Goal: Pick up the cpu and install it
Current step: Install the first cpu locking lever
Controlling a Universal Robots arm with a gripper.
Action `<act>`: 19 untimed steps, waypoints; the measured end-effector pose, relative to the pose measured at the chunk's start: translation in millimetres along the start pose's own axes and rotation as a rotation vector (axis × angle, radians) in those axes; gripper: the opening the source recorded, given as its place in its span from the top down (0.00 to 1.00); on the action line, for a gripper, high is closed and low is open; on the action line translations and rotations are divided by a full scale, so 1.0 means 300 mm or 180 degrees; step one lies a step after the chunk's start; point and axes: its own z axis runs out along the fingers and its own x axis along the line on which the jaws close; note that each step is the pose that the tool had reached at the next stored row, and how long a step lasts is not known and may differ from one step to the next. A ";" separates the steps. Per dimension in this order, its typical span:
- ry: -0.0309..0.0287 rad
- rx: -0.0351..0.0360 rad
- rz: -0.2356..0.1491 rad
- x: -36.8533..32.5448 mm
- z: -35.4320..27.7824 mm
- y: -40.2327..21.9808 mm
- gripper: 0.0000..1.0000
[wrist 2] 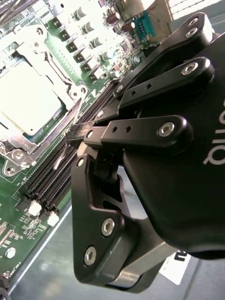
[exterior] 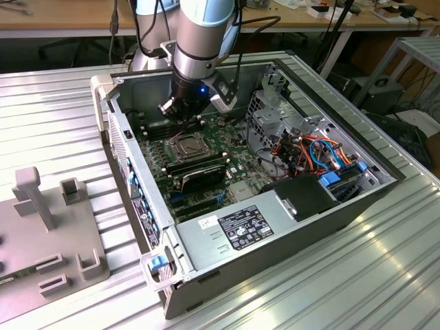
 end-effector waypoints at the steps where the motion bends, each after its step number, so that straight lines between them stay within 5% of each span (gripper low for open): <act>1: 0.0001 0.0000 0.0000 0.001 0.008 -0.001 0.89; 19: 0.0001 0.0001 0.0000 0.001 0.049 -0.007 0.89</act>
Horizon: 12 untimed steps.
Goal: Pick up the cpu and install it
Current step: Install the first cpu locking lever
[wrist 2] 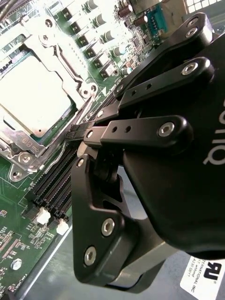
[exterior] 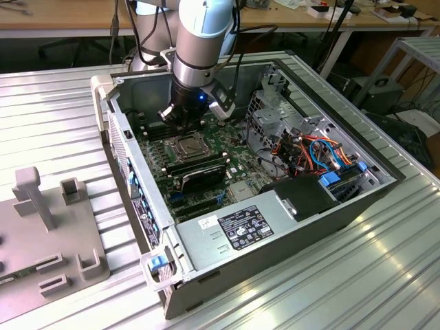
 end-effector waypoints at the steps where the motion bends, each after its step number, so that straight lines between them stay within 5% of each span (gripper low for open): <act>1: 0.0000 0.0000 0.0000 0.000 0.000 0.000 0.89; 12: -0.0001 -0.0001 0.0000 0.000 -0.001 -0.002 0.89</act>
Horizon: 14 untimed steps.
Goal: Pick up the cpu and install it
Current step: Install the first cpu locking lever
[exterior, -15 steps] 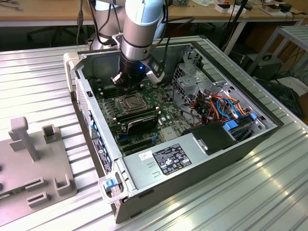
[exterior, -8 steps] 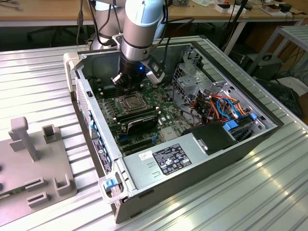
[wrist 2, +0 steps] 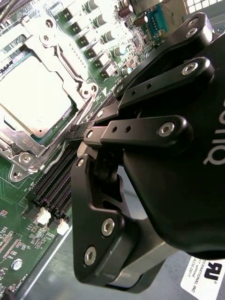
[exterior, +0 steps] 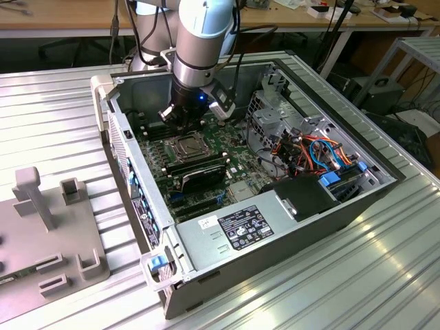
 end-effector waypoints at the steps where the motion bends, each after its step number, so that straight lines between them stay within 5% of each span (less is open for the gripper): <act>1: 0.0001 0.0000 0.0000 0.000 -0.001 0.000 0.89; 8: 0.0000 0.0000 0.0000 -0.004 -0.013 0.003 0.89; 14: 0.0001 0.0008 -0.0001 -0.008 -0.044 0.016 0.89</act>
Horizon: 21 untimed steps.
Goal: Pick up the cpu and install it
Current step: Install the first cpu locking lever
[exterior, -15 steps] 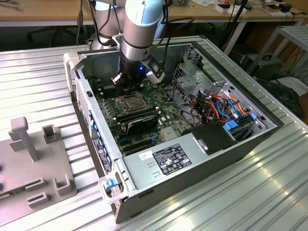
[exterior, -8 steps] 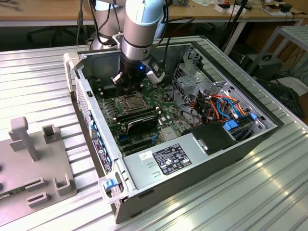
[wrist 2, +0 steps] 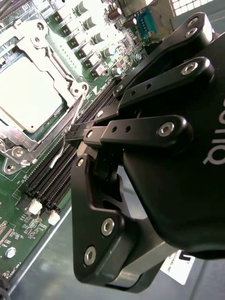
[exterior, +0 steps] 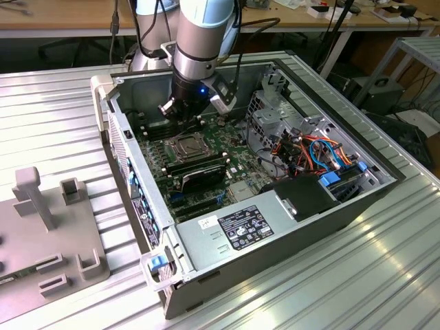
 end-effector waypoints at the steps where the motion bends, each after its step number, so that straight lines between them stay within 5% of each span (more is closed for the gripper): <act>1: 0.0000 0.0000 0.0000 0.000 0.000 0.000 0.89; 6: -0.0008 0.0002 -0.0002 0.022 -0.002 0.004 0.89; 11: -0.0037 0.0007 -0.0005 0.073 -0.004 0.013 0.89; 16: -0.0037 0.0008 -0.0006 0.074 -0.005 0.013 0.89; 21: -0.0037 0.0007 -0.0006 0.071 -0.048 0.019 0.89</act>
